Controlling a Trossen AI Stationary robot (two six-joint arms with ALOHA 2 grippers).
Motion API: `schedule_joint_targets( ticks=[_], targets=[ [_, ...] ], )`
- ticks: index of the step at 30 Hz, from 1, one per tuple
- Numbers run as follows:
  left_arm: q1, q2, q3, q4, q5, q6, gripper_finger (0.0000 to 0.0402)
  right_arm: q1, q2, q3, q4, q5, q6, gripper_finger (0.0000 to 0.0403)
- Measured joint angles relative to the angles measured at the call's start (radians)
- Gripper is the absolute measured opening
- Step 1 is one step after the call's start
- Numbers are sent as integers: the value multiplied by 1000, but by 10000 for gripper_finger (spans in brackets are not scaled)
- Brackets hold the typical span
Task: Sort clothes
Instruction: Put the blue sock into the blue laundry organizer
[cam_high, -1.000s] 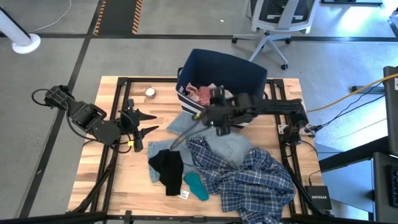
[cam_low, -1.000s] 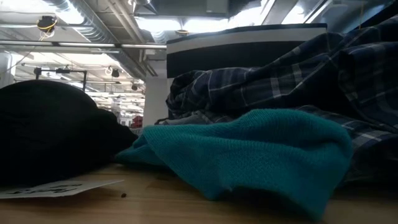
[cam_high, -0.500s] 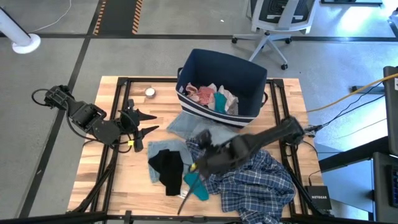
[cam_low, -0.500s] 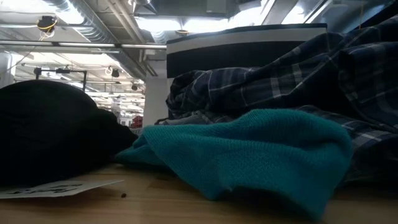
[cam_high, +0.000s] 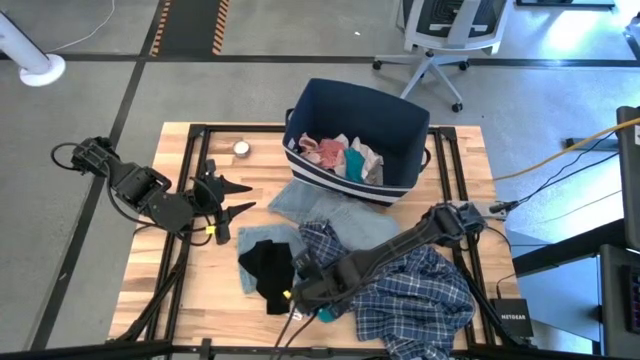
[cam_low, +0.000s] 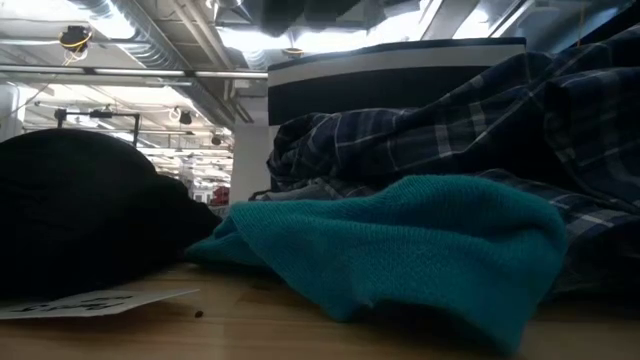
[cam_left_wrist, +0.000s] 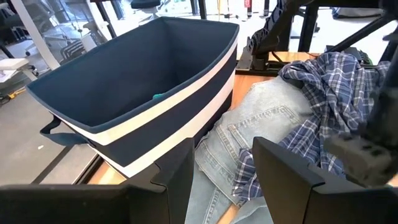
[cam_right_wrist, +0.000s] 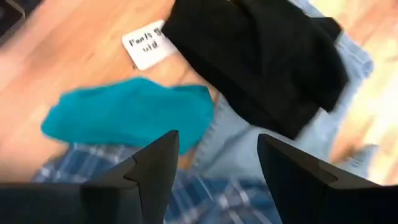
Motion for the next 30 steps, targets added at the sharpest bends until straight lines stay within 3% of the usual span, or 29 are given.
schedule_joint_targets(
  ticks=[7,17,30],
  targets=[
    [0,0,0,23,0,51,158,0,61,0,46,-33,138,237],
    [0,0,0,18,0,55,158,4,67,0,80,0,522,237],
    [0,0,0,-20,4,51,158,43,128,-13,156,50,685,237]
  ],
)
